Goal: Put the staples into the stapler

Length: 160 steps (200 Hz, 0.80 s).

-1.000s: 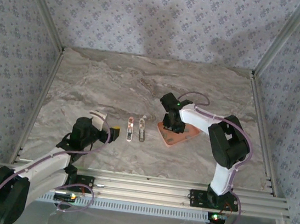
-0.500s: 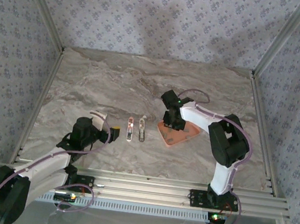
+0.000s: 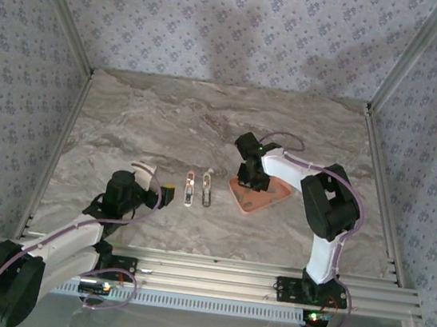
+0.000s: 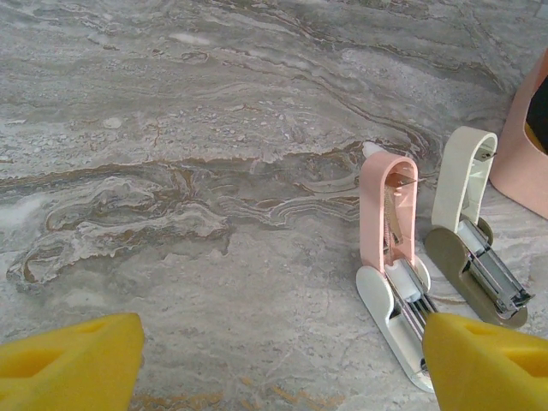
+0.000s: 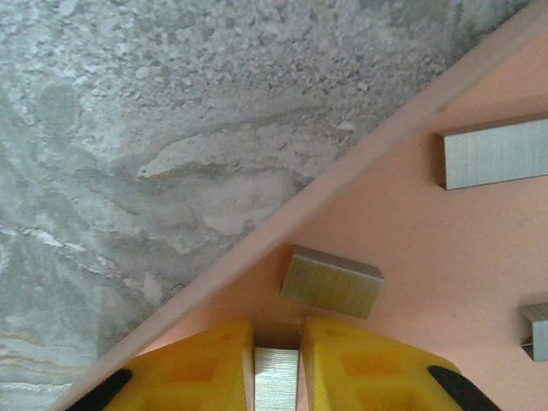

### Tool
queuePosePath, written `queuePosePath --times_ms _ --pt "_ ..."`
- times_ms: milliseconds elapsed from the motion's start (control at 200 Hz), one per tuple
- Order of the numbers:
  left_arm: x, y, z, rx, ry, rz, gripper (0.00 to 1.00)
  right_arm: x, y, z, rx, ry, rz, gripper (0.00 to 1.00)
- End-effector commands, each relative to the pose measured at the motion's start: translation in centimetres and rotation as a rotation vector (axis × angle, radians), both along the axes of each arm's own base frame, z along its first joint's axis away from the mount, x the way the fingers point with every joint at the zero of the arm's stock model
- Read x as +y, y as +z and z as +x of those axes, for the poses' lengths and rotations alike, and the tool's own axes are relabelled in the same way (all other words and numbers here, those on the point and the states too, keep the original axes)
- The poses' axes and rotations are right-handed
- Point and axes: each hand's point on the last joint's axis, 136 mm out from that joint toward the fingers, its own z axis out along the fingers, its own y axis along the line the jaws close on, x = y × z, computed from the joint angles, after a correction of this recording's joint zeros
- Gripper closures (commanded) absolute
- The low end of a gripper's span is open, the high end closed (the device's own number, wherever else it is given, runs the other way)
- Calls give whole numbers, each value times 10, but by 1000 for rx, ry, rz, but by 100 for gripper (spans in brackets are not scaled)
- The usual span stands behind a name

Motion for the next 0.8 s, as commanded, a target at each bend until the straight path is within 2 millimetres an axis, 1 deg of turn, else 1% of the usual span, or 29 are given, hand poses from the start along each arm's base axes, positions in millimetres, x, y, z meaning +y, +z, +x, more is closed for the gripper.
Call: queuePosePath --times_ms 0,85,200,415,645,795 --pt "-5 14 6 -33 -11 -11 15 -8 -15 -6 47 0 -40 80" --pt "-4 13 6 -32 -11 -11 15 -12 -18 -8 55 6 -60 83" --pt "-5 14 6 -34 -12 -12 15 -15 -19 -9 58 7 -80 83" --pt "-4 14 5 -35 -12 -12 15 -22 -21 -12 90 43 -153 80" --pt "-4 16 4 -43 -10 -17 15 -22 -31 -19 131 65 -169 82" --pt "-3 15 4 -44 -8 -16 15 -21 -35 -19 138 64 -157 83"
